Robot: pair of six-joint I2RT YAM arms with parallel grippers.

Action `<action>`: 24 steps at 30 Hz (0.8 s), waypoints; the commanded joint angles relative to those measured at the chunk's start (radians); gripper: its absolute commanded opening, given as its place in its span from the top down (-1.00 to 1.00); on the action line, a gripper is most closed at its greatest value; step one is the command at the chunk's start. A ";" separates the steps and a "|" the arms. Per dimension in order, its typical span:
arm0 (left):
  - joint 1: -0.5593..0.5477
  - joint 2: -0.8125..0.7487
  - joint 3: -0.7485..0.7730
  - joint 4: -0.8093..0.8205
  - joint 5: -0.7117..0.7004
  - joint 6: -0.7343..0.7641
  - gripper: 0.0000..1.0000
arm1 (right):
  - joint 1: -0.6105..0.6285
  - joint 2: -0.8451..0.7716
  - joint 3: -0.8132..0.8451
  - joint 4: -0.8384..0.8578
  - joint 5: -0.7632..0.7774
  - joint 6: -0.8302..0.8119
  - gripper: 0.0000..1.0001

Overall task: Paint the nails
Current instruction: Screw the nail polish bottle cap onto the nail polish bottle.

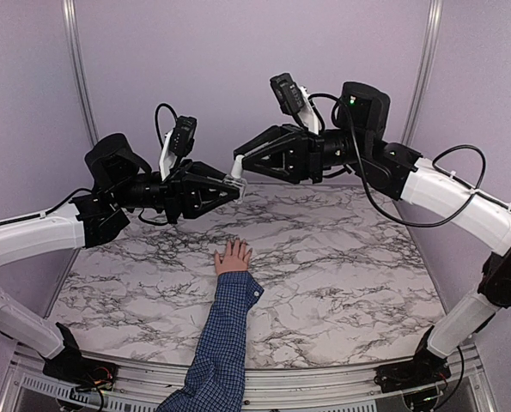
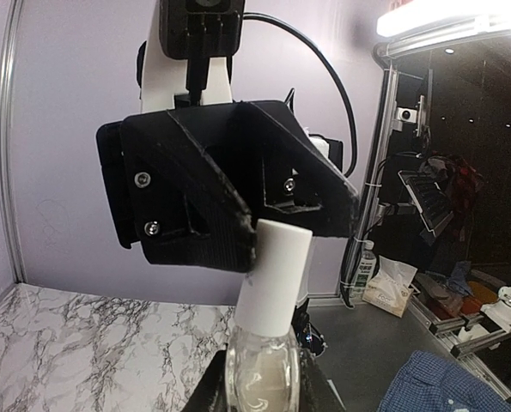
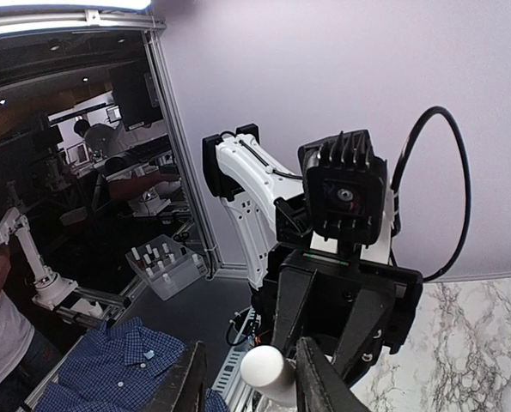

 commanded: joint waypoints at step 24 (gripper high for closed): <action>0.002 -0.004 0.032 0.037 -0.057 0.033 1.00 | 0.017 -0.007 0.023 -0.158 0.086 -0.149 0.82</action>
